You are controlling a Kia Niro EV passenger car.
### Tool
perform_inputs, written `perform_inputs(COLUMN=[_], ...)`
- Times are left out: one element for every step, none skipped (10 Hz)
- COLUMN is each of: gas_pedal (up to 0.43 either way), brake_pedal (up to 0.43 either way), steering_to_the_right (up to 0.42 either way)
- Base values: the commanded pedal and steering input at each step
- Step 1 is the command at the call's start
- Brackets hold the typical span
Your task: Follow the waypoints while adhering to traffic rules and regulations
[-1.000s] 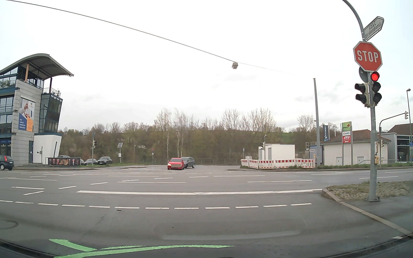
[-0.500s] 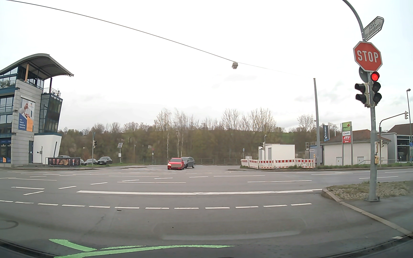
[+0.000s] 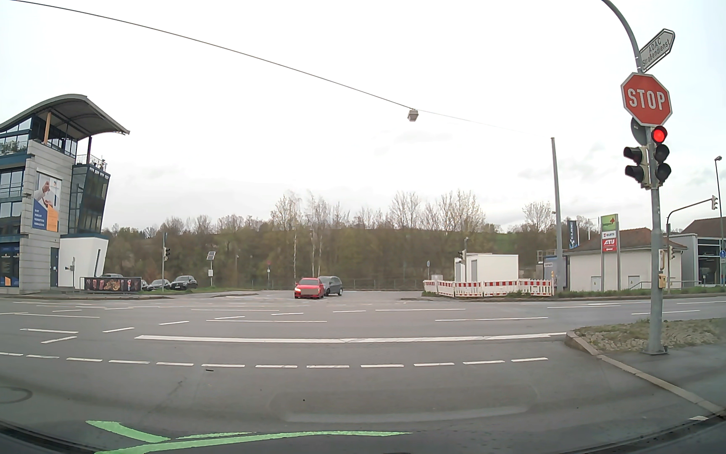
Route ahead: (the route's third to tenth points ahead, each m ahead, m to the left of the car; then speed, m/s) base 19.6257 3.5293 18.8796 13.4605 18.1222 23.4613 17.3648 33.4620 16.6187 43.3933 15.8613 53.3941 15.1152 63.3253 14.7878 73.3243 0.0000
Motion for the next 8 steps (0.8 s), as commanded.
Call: perform_inputs(gas_pedal=[0.0,0.0,0.0,0.0,0.0,0.0,0.0,0.0], brake_pedal=[0.409,0.402,0.402,0.409,0.402,0.402,0.409,0.409], steering_to_the_right=[-0.073,-0.073,-0.073,-0.073,-0.073,-0.073,-0.073,-0.073])
